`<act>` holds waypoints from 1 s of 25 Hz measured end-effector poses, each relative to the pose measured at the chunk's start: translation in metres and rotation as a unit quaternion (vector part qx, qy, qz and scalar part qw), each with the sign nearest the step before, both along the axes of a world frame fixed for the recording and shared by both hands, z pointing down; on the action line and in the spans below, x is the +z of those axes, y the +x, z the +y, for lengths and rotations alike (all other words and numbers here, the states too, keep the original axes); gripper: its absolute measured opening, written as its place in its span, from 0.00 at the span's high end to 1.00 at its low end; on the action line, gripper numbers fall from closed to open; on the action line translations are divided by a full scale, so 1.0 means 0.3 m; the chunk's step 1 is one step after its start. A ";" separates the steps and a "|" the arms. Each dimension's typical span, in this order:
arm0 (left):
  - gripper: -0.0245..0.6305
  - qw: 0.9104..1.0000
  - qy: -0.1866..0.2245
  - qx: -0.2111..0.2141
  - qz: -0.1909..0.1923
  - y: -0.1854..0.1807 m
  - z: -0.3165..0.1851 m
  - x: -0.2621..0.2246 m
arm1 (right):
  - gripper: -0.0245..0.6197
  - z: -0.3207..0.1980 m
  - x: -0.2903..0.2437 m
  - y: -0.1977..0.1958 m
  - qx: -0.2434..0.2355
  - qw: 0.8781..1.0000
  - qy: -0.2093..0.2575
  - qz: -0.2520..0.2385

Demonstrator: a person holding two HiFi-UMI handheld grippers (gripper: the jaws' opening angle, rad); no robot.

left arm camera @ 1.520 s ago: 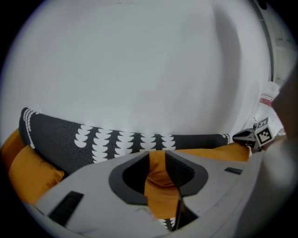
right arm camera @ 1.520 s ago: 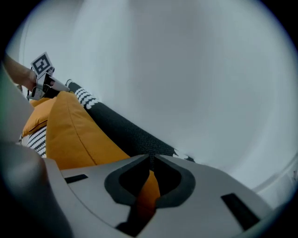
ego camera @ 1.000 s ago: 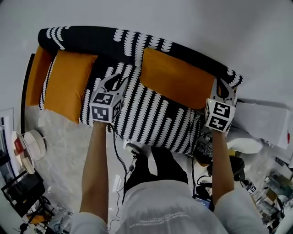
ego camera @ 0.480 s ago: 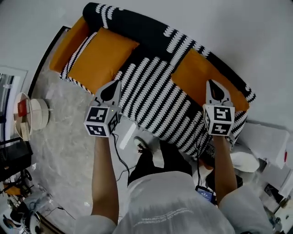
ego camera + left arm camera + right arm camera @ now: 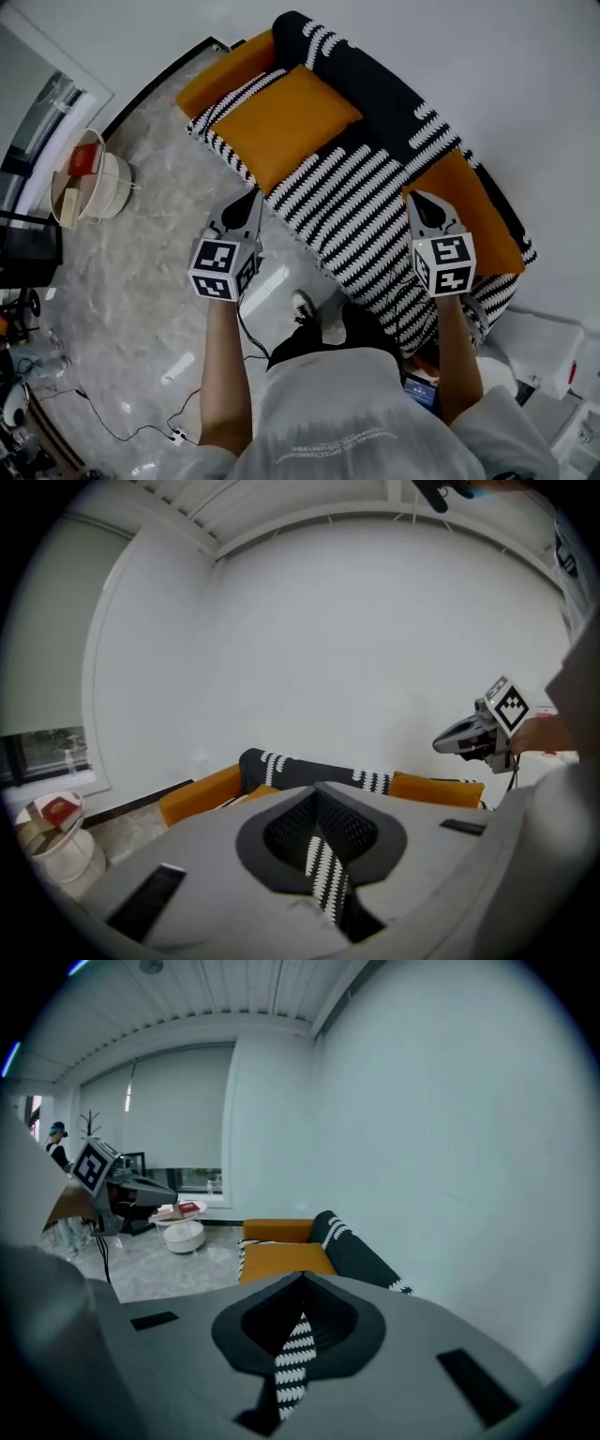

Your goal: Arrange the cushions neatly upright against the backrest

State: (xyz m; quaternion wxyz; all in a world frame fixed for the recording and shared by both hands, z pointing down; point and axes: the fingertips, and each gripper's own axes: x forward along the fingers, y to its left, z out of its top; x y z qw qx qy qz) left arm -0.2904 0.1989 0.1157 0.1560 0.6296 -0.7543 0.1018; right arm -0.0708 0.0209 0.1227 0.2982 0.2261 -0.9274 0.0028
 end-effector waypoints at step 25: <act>0.93 0.992 -0.055 -0.105 0.043 -0.329 0.308 0.181 | 0.96 0.084 0.083 -0.446 -0.101 0.992 -0.026 0.069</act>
